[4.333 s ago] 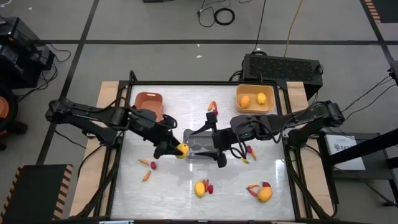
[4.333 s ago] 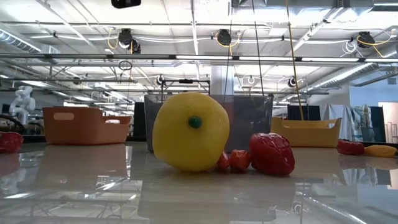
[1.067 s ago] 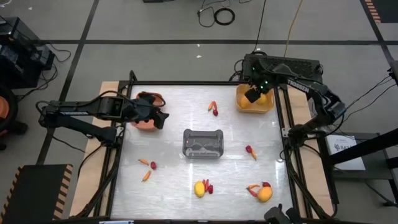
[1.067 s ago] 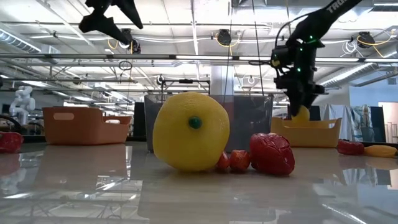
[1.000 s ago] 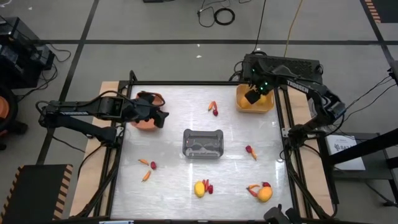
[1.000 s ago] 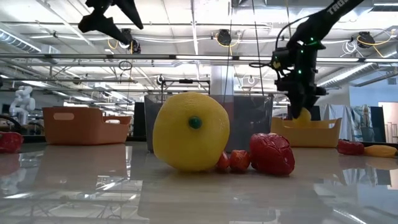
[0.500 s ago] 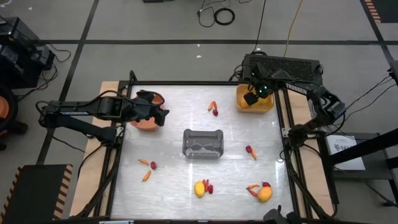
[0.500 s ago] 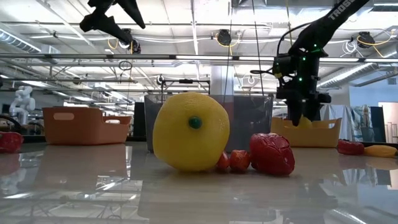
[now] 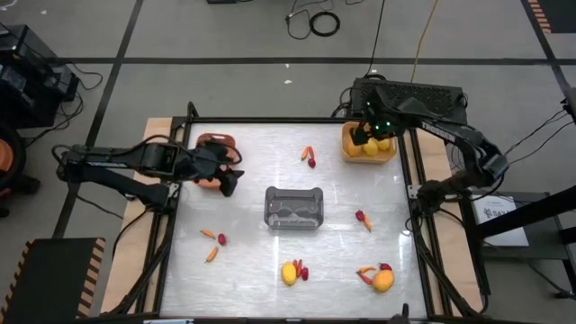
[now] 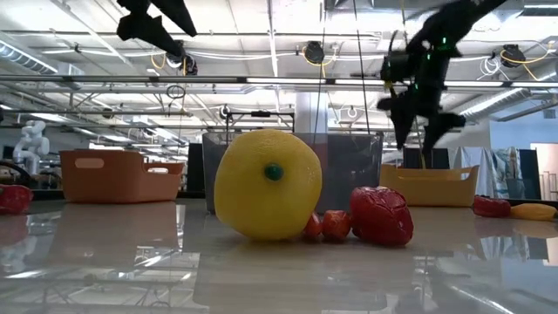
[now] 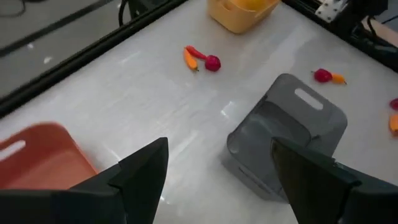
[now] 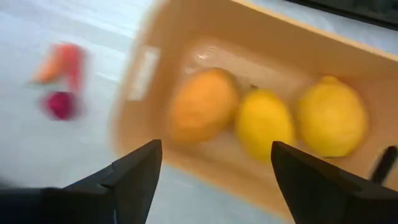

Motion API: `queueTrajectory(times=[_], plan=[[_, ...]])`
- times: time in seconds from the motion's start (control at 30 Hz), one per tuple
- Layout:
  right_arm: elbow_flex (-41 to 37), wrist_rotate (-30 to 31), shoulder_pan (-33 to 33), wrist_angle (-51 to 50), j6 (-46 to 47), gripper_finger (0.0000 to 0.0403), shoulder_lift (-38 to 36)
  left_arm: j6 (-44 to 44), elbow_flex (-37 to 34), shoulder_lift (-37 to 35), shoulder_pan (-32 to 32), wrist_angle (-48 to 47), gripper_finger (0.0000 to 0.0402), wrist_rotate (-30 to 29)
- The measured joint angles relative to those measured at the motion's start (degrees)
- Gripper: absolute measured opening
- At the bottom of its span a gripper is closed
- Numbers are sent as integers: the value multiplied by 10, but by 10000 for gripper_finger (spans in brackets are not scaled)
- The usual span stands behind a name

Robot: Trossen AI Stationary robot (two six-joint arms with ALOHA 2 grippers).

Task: Sort produce into baskets
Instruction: Put the yellow lemon into the yellow bin

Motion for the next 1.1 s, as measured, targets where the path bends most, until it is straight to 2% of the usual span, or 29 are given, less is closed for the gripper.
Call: queueTrajectory(times=[0.2, 0.37, 0.57, 0.7, 0.9, 1.1], plan=[[22, -20, 111, 4, 115, 282, -60, 74, 0, -9, -52, 56, 287, -66], [23, -18, 265, 12, 247, 275, -77, 157, 0, -21, -83, 114, 287, -73], [23, 41, 485, 73, 443, 265, -48, 254, -1, -35, -98, 170, 287, -17], [23, 59, 597, 124, 584, 258, -14, 290, -32, -42, -97, 232, 287, 32], [24, 61, 718, 168, 810, 253, 49, 308, -81, -47, -96, 277, 287, 63], [88, 57, 812, 75, 987, 253, 84, 304, -110, -55, -96, 287, 287, 95]])
